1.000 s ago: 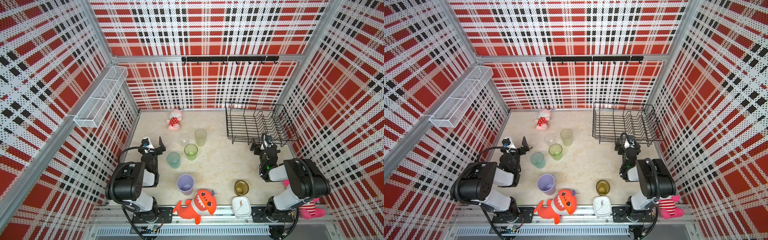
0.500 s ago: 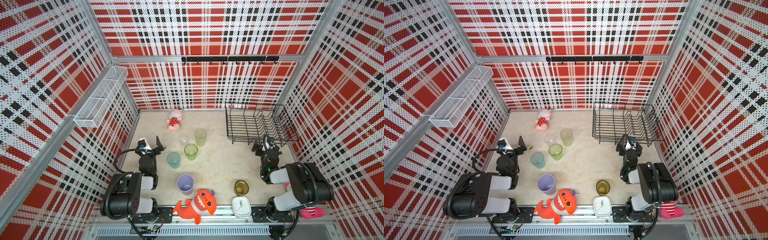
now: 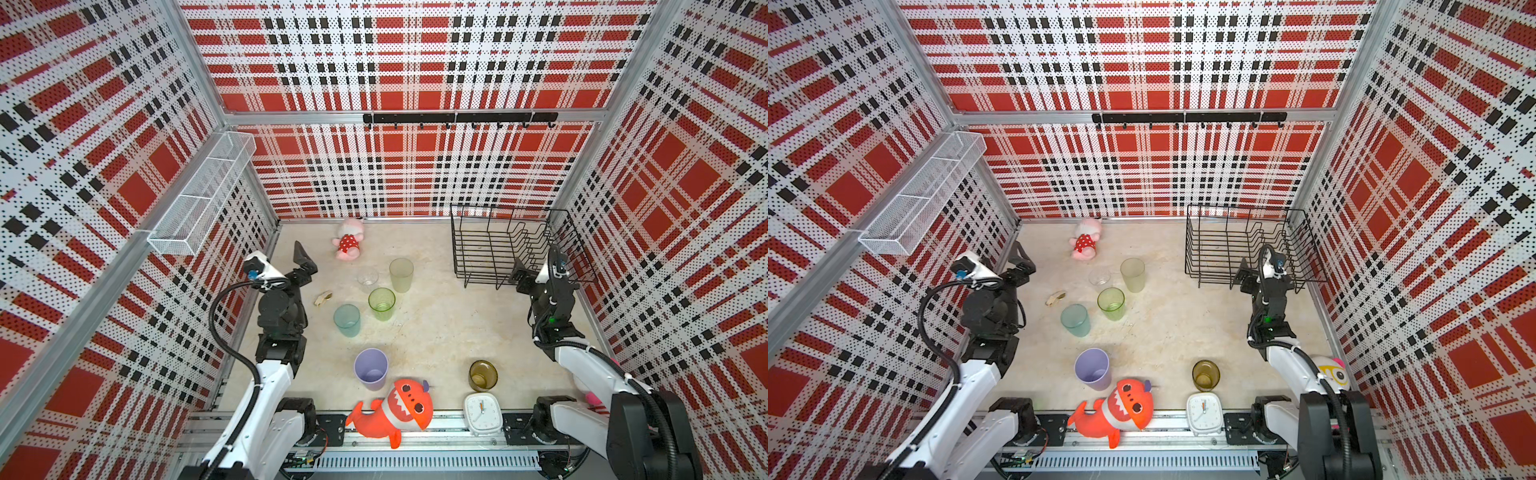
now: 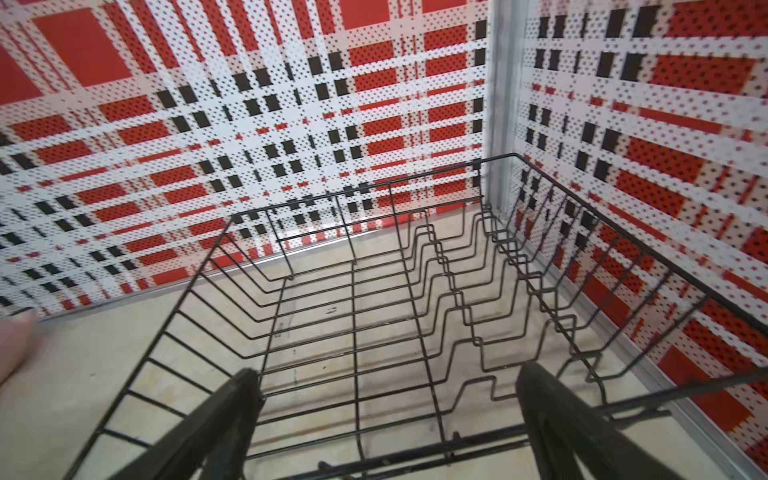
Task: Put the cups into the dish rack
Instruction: 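Move both grippers forward toward the cups beside the dish rack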
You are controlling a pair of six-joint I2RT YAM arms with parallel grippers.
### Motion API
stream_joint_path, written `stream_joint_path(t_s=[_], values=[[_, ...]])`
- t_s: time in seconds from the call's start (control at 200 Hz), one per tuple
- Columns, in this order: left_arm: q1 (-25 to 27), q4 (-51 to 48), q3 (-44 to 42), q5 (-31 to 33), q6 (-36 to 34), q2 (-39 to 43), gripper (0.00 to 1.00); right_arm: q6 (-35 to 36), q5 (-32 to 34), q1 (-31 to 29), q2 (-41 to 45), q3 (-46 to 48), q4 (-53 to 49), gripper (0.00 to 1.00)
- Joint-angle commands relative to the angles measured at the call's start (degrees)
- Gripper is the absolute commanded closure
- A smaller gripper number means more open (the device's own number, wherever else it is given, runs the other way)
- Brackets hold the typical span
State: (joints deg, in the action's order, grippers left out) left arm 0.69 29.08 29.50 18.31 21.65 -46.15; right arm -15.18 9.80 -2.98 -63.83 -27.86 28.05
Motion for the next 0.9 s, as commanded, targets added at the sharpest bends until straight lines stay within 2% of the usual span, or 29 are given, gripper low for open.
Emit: stream_joint_path(t_s=[0.0,0.11,0.195,0.271,0.401,0.511,0.702,0.822,0.892], values=[[-2.88,-5.14,0.00,-8.58,10.83,2.08,0.02,-1.64,-8.35,-0.18,0.32,-4.08,-12.51,0.00],[-4.99,-1.57,-0.77,-18.96,8.46,2.40,0.02,-2.74,-12.82,-0.24,-1.75,-8.39,-18.23,0.00],[-3.97,-1.97,0.18,-19.69,8.26,1.39,0.02,-2.93,-15.10,-0.27,-3.78,-11.53,-23.09,0.00],[-1.13,-3.71,1.78,-20.34,4.10,0.18,0.02,-2.64,-16.92,-0.35,-5.31,-13.62,-26.24,0.00],[5.77,-6.14,4.21,-17.47,0.14,-1.73,0.02,-1.92,-19.73,-1.63,-7.53,-15.98,-29.16,0.00],[12.21,-7.65,6.34,-15.14,-3.84,-3.70,0.02,-1.38,-20.04,-5.03,-10.14,-19.03,-32.06,0.00],[24.96,-14.13,10.79,-4.36,-10.31,-8.44,0.02,-5.62,-19.88,-12.92,-16.56,-24.21,-33.32,0.00],[27.99,-17.46,12.72,-2.37,-15.91,-10.89,0.02,-5.55,-18.81,-14.90,-21.60,-30.72,-38.02,0.00],[28.14,-18.20,12.65,-0.02,-16.11,-11.52,0.02,-6.22,-19.19,-14.95,-25.12,-34.55,-41.09,0.01]])
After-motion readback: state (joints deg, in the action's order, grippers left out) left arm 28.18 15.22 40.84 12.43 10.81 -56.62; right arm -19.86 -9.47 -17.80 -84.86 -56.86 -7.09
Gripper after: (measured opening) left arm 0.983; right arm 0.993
